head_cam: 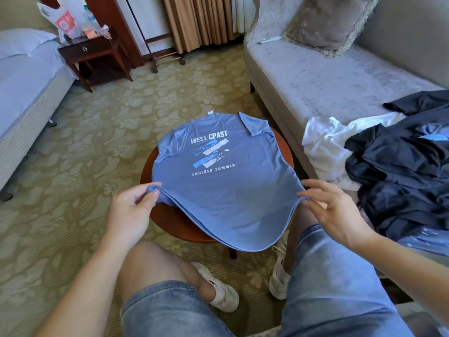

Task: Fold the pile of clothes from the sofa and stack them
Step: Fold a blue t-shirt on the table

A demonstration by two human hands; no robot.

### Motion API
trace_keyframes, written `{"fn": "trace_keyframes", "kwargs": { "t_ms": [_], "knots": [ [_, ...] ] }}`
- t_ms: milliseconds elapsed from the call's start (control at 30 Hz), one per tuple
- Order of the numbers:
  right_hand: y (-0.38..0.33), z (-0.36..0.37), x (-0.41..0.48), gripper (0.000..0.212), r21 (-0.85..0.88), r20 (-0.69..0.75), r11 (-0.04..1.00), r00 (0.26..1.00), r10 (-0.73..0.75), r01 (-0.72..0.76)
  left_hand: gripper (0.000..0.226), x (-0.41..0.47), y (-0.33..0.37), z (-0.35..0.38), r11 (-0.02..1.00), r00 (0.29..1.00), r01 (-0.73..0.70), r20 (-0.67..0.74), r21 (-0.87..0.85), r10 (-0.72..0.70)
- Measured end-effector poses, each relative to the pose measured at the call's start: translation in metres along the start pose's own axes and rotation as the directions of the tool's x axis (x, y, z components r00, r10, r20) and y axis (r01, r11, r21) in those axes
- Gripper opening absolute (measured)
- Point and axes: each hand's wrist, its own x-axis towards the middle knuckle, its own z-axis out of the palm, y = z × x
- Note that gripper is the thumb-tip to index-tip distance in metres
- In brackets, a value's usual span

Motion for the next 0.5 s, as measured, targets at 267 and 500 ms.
{"fn": "trace_keyframes", "kwargs": {
  "t_ms": [267, 500],
  "knots": [
    [-0.021, 0.002, -0.028, 0.02, 0.306, 0.048, 0.929, 0.978, 0.203, -0.208, 0.026, -0.013, -0.009, -0.008, 0.999, 0.999, -0.039, 0.029, -0.029, 0.04],
    [-0.037, -0.003, -0.05, 0.018, 0.361, 0.009, 0.915, 0.982, 0.189, -0.179, 0.025, -0.035, -0.026, -0.018, 0.999, 0.999, -0.046, -0.03, -0.01, 0.045]
  ]
}}
